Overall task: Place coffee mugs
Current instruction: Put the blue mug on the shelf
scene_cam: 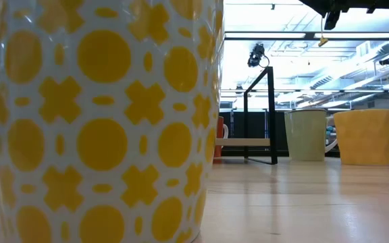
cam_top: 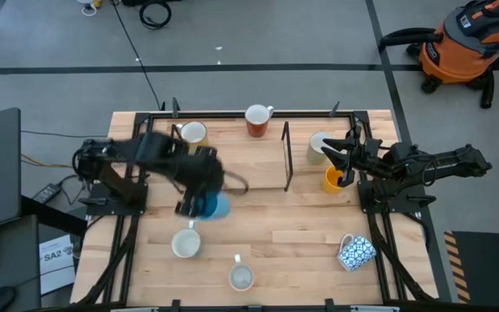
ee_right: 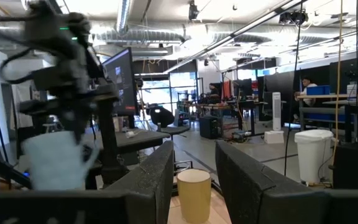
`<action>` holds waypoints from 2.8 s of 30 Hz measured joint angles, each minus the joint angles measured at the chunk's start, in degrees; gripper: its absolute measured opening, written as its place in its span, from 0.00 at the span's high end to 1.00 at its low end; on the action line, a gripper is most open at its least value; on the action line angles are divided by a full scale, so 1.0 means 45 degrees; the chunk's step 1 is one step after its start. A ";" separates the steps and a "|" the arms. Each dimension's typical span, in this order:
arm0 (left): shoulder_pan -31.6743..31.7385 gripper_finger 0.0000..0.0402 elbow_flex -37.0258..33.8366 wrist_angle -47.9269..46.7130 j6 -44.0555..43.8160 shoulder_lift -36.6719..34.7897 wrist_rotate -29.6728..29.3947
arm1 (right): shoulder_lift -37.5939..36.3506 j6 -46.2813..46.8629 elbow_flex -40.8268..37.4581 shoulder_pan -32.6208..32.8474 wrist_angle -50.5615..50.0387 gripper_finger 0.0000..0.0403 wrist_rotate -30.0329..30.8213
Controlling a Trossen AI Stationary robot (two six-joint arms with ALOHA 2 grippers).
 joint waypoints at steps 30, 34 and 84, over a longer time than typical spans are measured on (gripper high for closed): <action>0.9190 0.93 -0.0058 0.1761 0.5151 0.4233 0.1659 | 0.0083 0.0005 0.0000 0.0000 -0.0296 0.69 0.0087; 0.9365 0.93 -0.0058 0.1769 0.5166 0.4633 0.1710 | 0.0083 0.0005 0.0000 -0.0004 -0.0301 0.69 0.0092; 0.9593 0.89 -0.0058 0.1417 0.4705 0.6314 0.0890 | 0.0087 -0.0034 0.0000 0.0000 -0.0553 0.69 0.0097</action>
